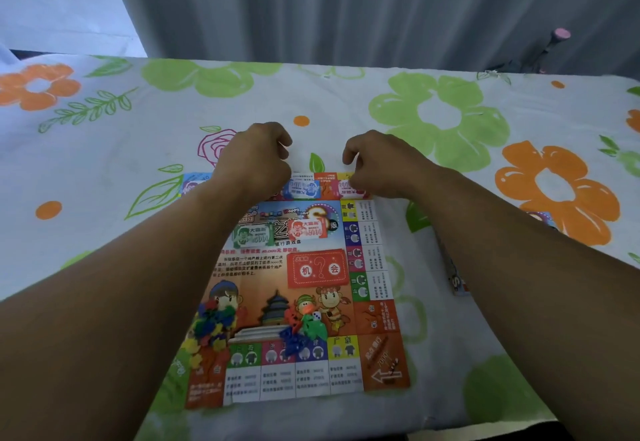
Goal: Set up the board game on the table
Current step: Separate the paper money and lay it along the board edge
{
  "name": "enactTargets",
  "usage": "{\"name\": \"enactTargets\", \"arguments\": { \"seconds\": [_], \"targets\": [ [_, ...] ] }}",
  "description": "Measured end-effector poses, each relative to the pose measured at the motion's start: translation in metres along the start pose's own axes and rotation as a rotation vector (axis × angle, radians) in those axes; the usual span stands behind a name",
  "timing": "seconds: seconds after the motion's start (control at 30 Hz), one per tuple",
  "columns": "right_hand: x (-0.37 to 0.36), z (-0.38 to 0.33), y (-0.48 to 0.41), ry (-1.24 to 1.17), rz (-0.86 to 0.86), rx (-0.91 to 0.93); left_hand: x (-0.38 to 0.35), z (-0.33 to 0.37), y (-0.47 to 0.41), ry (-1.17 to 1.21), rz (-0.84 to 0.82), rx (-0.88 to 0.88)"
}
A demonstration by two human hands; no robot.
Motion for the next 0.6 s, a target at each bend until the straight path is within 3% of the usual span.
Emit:
{"name": "enactTargets", "arguments": {
  "seconds": [0.23, 0.6],
  "targets": [
    [-0.004, 0.012, 0.003, 0.081, -0.073, -0.076, -0.033, 0.034, 0.000, -0.181, -0.113, -0.109],
    [-0.011, 0.017, 0.005, 0.091, -0.080, -0.060, -0.052, 0.048, -0.001, -0.073, -0.172, 0.046]
  ]
}}
Point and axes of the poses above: each hand's wrist, its own y-axis away from the middle knuckle, its own x-axis out of the back of the hand, z = x × y, the point moved 9 cm from there along -y, towards the middle knuckle, and after that the axes turned 4 degrees about -x, right-handed, at the moved point
